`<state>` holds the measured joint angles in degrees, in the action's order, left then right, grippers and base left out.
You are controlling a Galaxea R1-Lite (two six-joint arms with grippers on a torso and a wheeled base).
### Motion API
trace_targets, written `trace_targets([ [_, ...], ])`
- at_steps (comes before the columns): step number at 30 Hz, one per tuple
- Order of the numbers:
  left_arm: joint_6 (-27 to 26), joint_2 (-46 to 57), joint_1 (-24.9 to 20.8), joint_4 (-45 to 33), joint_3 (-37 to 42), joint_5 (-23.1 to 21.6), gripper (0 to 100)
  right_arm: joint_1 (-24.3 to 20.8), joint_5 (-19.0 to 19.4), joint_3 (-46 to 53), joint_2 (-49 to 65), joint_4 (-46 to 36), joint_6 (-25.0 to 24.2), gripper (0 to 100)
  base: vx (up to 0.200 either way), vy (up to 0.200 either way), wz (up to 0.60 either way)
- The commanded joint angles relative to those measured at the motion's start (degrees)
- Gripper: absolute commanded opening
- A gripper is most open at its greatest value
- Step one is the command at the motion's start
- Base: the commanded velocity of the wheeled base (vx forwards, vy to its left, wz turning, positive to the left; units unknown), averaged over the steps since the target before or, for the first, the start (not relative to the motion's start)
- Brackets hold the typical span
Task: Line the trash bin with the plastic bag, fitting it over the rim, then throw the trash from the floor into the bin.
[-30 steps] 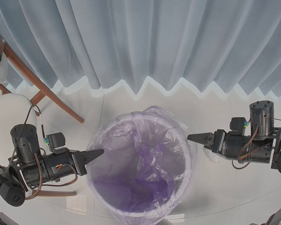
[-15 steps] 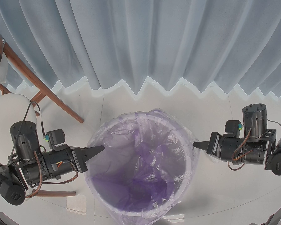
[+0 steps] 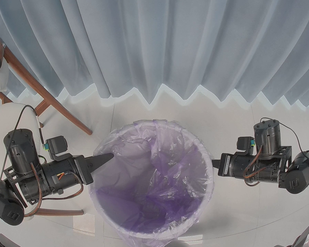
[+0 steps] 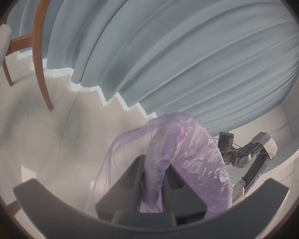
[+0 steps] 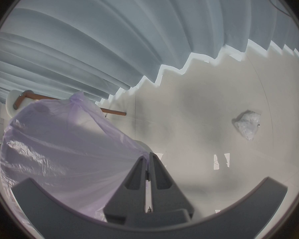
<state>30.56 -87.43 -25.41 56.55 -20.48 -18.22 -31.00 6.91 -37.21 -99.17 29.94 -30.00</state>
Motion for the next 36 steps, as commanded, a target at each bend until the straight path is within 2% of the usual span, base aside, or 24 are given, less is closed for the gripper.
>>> trace_targets([
  [1, 0.38, 0.86, -0.17, 0.05, 0.09, 0.91, 0, -0.02, -0.06, -0.15, -4.28, 2.14, 0.21, 0, 0.000, 0.000, 0.00],
  [6, 0.20, 0.95, -0.26, -0.04, 0.18, 1.09, 0, -0.02, -0.50, -0.32, -4.72, 4.95, 0.12, 0, 0.000, 0.000, 0.00],
  [16, 0.29, 0.51, -0.17, -0.04, -0.44, 2.23, 0, -0.02, -0.85, 3.19, 1.88, 4.07, 0.29, 0, 0.000, 0.000, 0.00],
  [17, 0.29, 0.51, -0.17, -0.04, -0.35, 2.23, 0, -0.02, -0.85, 5.74, 3.90, 4.07, 0.73, 100, 0.000, 0.000, 0.00],
  [22, 0.29, 0.42, -0.17, -0.04, -0.26, 2.32, 0, 0.15, -1.29, 9.17, 6.27, 4.95, 1.61, 100, 0.000, 0.000, 0.00],
  [28, -0.33, 0.16, -0.08, -0.57, -0.44, 2.84, 0, 6.13, -2.17, 12.95, 10.84, 4.95, 1.61, 100, 0.000, 0.000, 0.00],
  [32, -0.94, -0.28, -0.17, -0.83, -1.49, 4.78, 0, 10.35, -2.17, 14.27, 14.44, 4.95, 1.35, 100, 0.000, 0.000, 0.00],
  [36, -1.03, -4.50, -0.17, -0.65, -4.57, 9.08, 0, 12.63, -2.17, 15.58, 17.52, 4.95, 1.35, 100, 0.000, 0.000, 0.00],
])
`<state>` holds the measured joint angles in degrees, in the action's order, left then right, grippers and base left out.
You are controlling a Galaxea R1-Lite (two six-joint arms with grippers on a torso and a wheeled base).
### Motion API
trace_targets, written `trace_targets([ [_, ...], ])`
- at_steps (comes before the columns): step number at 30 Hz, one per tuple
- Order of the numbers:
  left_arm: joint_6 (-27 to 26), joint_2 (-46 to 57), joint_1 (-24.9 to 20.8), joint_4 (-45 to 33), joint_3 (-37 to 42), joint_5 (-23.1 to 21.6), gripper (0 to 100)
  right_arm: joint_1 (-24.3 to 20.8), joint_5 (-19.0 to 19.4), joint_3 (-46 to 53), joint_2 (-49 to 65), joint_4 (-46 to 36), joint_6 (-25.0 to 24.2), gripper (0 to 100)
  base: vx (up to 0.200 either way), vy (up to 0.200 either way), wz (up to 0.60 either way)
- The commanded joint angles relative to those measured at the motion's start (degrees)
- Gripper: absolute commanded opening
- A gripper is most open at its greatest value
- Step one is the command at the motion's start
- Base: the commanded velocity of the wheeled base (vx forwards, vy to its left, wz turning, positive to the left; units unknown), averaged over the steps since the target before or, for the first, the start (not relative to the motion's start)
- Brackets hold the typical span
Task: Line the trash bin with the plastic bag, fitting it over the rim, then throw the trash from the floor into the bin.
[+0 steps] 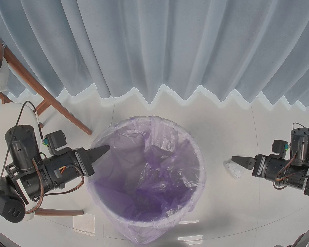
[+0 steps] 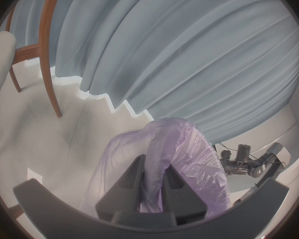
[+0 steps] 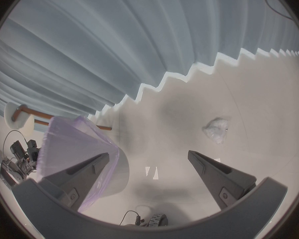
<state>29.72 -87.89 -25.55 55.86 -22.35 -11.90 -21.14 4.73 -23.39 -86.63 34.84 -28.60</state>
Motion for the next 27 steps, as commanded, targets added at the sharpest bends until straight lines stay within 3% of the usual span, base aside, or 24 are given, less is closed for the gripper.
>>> trace_targets([
  [1, -0.19, -5.97, -0.20, 0.30, -3.49, 4.43, 0, 3.12, -0.07, 1.95, 5.33, 0.14, -0.05, 100, 0.000, 0.000, 0.00],
  [5, -1.60, -11.51, -2.13, 0.74, -4.37, 6.89, 0, 3.12, -0.07, 2.74, 8.67, 0.05, 0.12, 100, 0.000, 0.000, 0.00],
  [9, -6.87, -17.84, -2.13, 2.24, -5.34, 7.33, 0, 2.95, -0.07, 3.53, 10.69, 0.14, 0.47, 100, 0.000, 0.000, 0.00],
  [16, -10.12, -29.97, -2.31, 13.58, -6.75, 11.90, 0, 3.03, -0.07, 5.73, 15.70, -0.12, 0.30, 100, 0.000, 0.000, 0.00],
  [20, -12.49, -34.01, -2.05, 19.90, -7.45, 10.93, 0, 2.77, -0.07, 6.96, 17.02, -0.21, 0.21, 100, 0.000, 0.000, 0.00],
  [27, -15.75, -37.97, -1.26, 20.52, -10.26, 4.25, 0, 2.86, -0.07, 7.75, 17.37, -0.04, 0.03, 100, 0.000, 0.000, 0.00],
])
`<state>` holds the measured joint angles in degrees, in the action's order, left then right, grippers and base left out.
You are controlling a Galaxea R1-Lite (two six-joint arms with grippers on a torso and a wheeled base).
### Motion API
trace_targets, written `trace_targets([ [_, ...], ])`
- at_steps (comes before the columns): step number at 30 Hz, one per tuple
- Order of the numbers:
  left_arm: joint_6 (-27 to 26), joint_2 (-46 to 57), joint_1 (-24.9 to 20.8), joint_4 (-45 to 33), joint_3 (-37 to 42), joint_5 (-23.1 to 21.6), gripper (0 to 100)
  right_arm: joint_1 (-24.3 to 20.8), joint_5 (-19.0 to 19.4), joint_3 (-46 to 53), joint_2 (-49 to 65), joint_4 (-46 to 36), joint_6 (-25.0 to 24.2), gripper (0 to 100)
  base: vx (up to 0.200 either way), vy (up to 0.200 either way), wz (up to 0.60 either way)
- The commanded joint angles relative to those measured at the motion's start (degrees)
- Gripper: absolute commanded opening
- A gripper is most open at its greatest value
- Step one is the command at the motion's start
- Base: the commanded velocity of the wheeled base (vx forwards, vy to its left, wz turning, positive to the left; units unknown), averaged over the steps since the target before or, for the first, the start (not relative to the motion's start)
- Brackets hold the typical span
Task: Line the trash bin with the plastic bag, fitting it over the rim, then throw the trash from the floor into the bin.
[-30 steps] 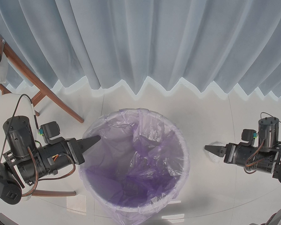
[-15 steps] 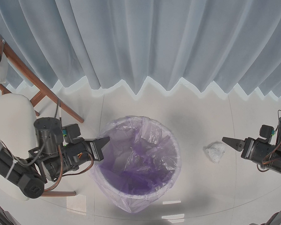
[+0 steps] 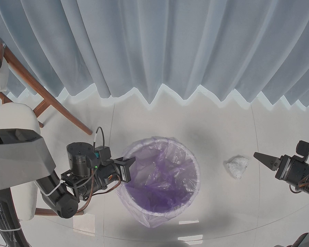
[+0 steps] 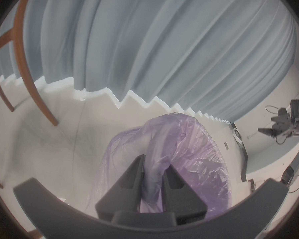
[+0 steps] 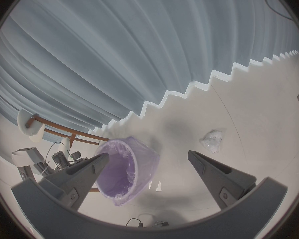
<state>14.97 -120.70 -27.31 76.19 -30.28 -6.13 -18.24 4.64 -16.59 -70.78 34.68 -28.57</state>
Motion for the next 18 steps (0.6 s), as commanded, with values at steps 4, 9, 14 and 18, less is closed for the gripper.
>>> trace_targets([
  [4, -3.46, -8.06, 1.38, -0.43, -7.42, -4.59, 0, -0.04, 0.01, 1.12, 1.87, 0.03, -0.08, 100, 0.000, 0.000, 0.00],
  [9, -6.09, -9.38, 1.99, -4.03, -12.70, -9.69, 0, 0.04, 0.01, 1.83, 2.14, 0.12, -0.17, 100, 0.000, 0.000, 0.00],
  [14, -9.96, -9.55, 2.87, -10.36, -17.27, -16.19, 0, 0.04, 0.01, 2.97, 2.75, 0.03, 0.01, 100, 0.000, 0.000, 0.00],
  [18, -15.32, -9.82, 3.66, -16.07, -20.78, -21.29, 0, 0.04, 0.01, 4.29, 3.81, 0.12, 0.01, 100, 0.000, 0.000, 0.00],
])
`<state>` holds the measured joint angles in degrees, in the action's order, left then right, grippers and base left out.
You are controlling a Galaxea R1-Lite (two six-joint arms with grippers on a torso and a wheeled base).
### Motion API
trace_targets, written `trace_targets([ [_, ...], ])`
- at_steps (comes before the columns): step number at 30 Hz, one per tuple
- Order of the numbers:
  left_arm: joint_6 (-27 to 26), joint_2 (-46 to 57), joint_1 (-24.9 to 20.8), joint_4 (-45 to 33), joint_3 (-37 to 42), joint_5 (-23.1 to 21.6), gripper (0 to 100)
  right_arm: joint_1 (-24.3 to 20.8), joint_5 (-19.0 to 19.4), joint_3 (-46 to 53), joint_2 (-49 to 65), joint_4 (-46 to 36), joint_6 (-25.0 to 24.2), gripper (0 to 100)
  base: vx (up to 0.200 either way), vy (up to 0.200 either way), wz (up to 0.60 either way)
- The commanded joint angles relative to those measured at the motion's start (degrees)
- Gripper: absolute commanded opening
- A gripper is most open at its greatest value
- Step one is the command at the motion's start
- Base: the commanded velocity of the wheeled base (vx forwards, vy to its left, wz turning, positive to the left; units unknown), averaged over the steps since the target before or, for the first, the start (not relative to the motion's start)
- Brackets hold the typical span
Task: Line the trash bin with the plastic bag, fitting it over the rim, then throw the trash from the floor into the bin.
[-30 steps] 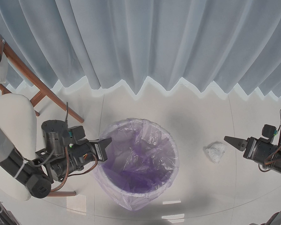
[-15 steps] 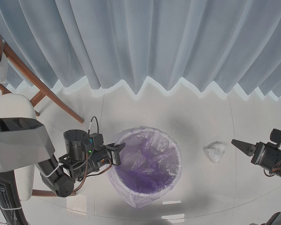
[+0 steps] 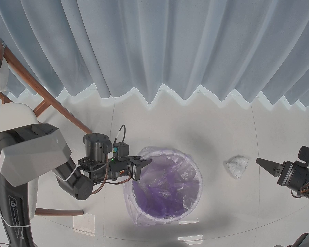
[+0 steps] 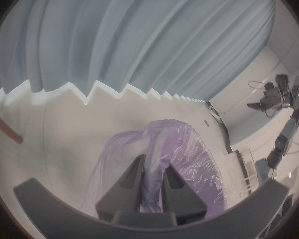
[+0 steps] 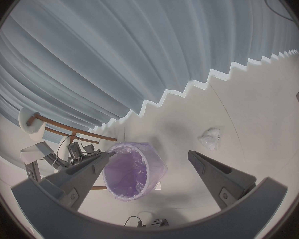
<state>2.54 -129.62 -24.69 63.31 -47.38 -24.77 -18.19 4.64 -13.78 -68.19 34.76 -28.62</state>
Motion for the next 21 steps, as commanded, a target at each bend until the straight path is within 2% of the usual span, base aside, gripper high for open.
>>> trace_targets([
  [1, -4.12, -0.98, 1.13, -4.16, -4.21, -3.35, 0, 0.00, 0.01, 1.65, 1.40, 0.05, 0.06, 100, 0.000, 0.000, 0.00],
  [6, -10.97, -2.92, 2.54, -6.62, -7.46, -4.32, 0, 0.17, 0.10, 2.35, 2.10, 0.05, 0.06, 100, 0.000, 0.000, 0.00],
  [10, -11.85, -4.06, 2.98, -6.70, -9.83, -4.32, 0, 0.17, 0.10, 2.35, 2.10, -0.04, 0.15, 100, 0.000, 0.000, 0.00],
  [11, -11.85, -4.15, 3.06, -6.88, -10.27, -4.32, 100, 0.17, 0.19, 2.35, 2.10, -0.13, 0.06, 100, 0.000, 0.000, 0.00],
  [21, -11.41, -4.50, 3.33, -5.74, -13.00, -4.50, 100, 0.08, 0.28, 2.53, 2.10, -0.30, 0.06, 100, 0.000, 0.000, 0.00],
])
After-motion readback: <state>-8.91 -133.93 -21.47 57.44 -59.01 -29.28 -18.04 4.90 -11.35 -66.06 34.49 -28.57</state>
